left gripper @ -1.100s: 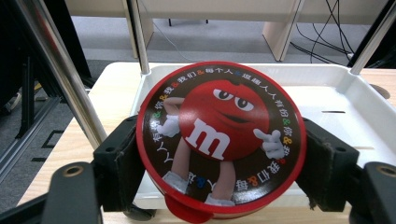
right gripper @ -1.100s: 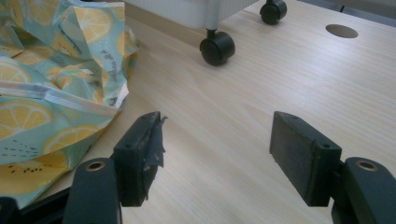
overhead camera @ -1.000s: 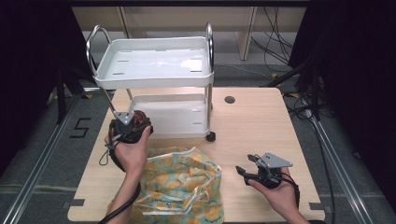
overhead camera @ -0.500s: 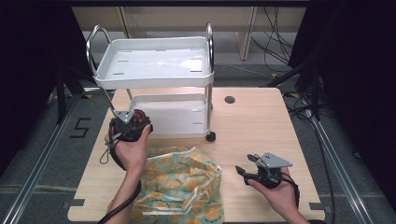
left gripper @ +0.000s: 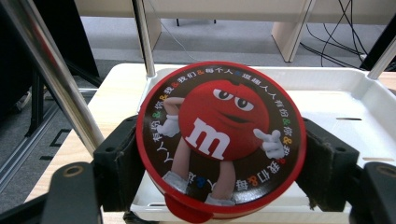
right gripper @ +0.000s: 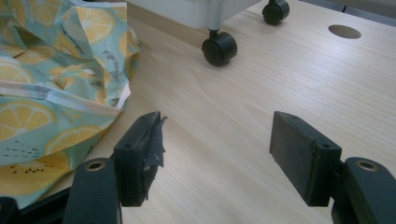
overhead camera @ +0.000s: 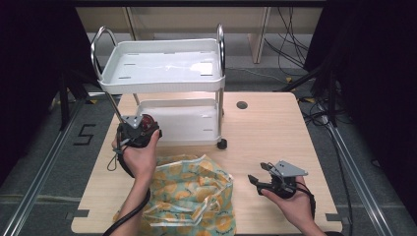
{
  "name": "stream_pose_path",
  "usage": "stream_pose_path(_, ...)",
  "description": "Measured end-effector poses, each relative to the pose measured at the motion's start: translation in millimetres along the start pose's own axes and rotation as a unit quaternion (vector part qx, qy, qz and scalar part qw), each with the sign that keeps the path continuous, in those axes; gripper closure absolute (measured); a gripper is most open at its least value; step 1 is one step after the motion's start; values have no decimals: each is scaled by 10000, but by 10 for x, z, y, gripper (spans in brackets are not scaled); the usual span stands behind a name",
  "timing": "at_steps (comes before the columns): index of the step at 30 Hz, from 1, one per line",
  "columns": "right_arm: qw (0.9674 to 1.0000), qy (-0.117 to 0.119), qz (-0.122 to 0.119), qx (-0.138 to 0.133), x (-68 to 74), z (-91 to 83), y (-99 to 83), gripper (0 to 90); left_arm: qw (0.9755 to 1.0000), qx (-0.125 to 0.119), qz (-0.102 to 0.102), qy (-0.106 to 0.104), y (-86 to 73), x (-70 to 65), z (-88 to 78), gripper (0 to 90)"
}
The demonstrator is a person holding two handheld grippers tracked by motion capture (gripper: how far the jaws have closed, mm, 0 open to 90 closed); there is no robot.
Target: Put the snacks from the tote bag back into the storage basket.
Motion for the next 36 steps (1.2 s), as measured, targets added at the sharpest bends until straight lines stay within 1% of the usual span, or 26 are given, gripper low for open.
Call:
stream_pose_path(4,10000,-23,-1,-27,-4,0,1,354,10000,12,-15,11,-7,-3,19,255)
stream_pose_path(5,10000,-31,-41,-46,-9,3,4,353,10000,14,-19,18,-9,-4,24,255)
stream_pose_path(9,10000,-4,-34,-17,-4,2,3,354,10000,-3,-70,29,-10,-13,44,255)
stream_pose_path(10,10000,-17,-61,-25,-9,2,3,354,10000,19,-48,42,-13,-10,47,255)
stream_pose_path(11,9999,-24,94,-30,14,0,-1,353,10000,19,-48,42,-13,-10,47,255)
stream_pose_path(12,9999,-24,94,-30,14,0,-1,353,10000,32,-46,48,-13,-9,50,255)
stream_pose_path(14,10000,-34,-53,-44,-14,1,4,354,10000,36,-55,63,-7,-6,57,255)
stream_pose_path(16,10000,-37,-62,-49,-15,2,4,354,10000,51,-34,73,-6,-3,57,255)
stream_pose_path(18,10000,-21,-67,-26,-12,2,3,353,10000,38,-59,70,-2,-7,67,255)
stream_pose_path(21,10000,-17,-19,-12,-4,2,0,354,9999,66,-49,94,-3,0,78,255)
stream_pose_path(22,9999,-50,-91,-64,-18,6,5,353,9999,66,-49,94,-3,0,78,255)
stream_pose_path(25,9999,-51,-89,-70,-17,7,5,354,9999,77,-65,93,-5,1,88,255)
stream_pose_path(27,9999,-42,-72,-61,-14,6,4,354,9999,104,-62,100,-6,0,93,255)
stream_pose_path(28,10000,-14,-30,-14,-6,2,2,353,9999,83,-89,104,-4,-6,100,255)
stream_pose_path(32,10000,-21,-8,-34,-2,1,2,354,9999,108,-89,97,-9,-10,110,255)
stream_pose_path(33,9999,-3,165,7,25,-5,-6,353,9999,108,-89,97,-9,-10,110,255)
stream_pose_path(36,9998,1,204,29,29,-10,-7,354,9998,117,-96,96,-8,-10,117,255)
Point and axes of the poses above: each handheld gripper's, and its own axes: z roughly forward along the jaws, y roughly out of its top, x roughly to its left, the point moved 5 cm from there along z, roughly forward along the jaws, and after that the axes turned 6 degrees about y, right-handed, at the moved point
